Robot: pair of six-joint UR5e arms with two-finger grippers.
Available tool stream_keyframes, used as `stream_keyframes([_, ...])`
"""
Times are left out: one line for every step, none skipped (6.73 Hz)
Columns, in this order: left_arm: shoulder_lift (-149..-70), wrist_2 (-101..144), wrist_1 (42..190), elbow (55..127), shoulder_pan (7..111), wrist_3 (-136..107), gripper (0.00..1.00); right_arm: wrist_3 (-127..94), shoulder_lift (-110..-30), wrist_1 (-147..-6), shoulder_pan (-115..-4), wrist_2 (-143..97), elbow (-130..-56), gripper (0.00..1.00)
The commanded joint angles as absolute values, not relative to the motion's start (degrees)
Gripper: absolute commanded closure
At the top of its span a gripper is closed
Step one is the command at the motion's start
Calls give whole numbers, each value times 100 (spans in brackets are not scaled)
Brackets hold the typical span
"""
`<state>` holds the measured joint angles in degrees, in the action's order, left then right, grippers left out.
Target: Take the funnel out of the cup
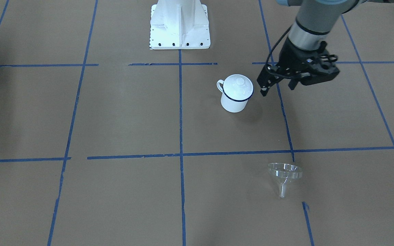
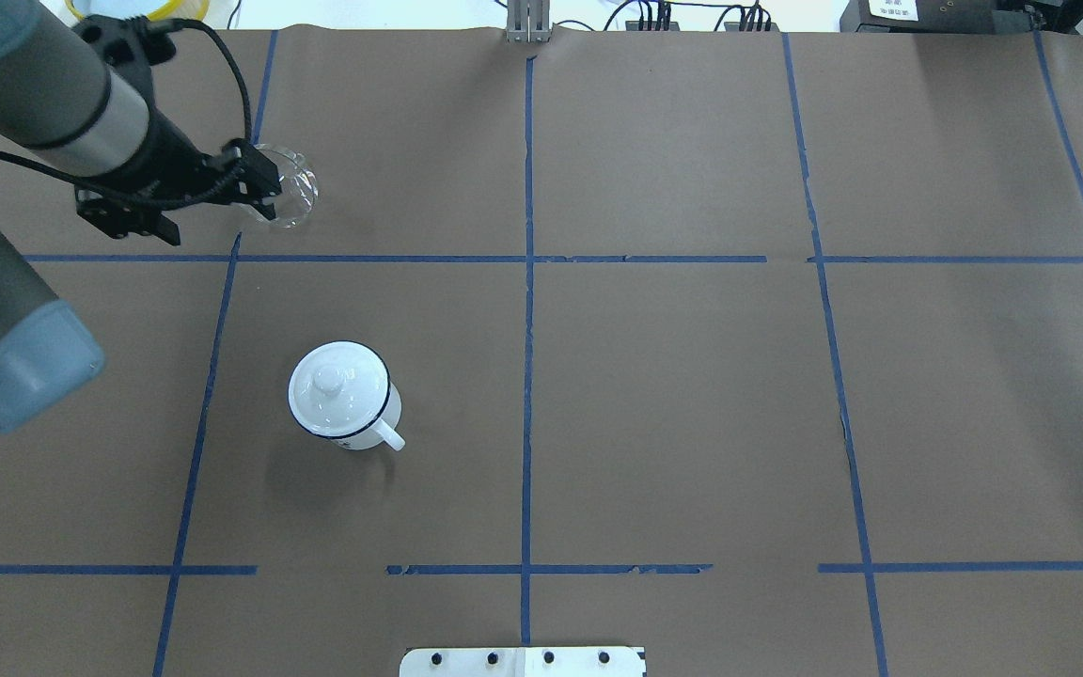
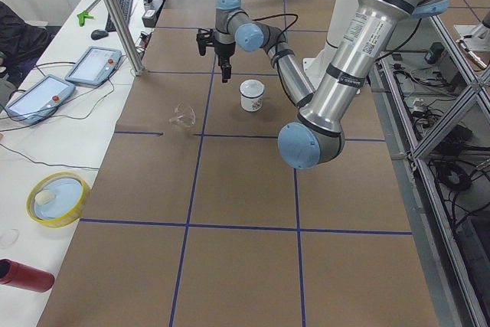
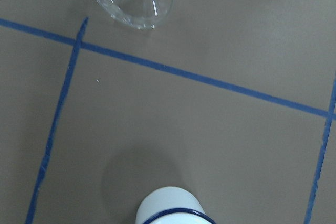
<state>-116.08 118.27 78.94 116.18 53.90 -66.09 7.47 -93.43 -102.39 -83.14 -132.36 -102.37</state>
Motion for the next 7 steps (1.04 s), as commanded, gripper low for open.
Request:
stream_keyframes([-11278,11848,7412,11663,6368,-4993,0,747,-9343,-10239,-8314,-13236,-10239,0])
stream_keyframes([-11181,11856,7070,11533,6859,-3826,0,747,-9343,-10239,-8314,-13236,-10231,0])
stream_keyframes([-11154,11917,6927,11131,7473,-2588,0,747,-9343,-10239,-8314,-13236,-10239,0])
stream_keyframes([-11023,12327,6934,10805,7923,-1688,0,747,-9343,-10239,-8314,-13236,-10239,0])
stream_keyframes([-10804,12601,6987,10549,8250,-904,0,747,-9334,-10239,-8314,-13236,-10239,0])
stream_keyframes([-10602,12621,7048,10295,8618,-200,0,747,-9343,-10239,-8314,-13236,-10239,0])
stream_keyframes([-10426,12743,7049,10135,8883,424,0,747,-9343,-10239,-8314,-13236,-10239,0])
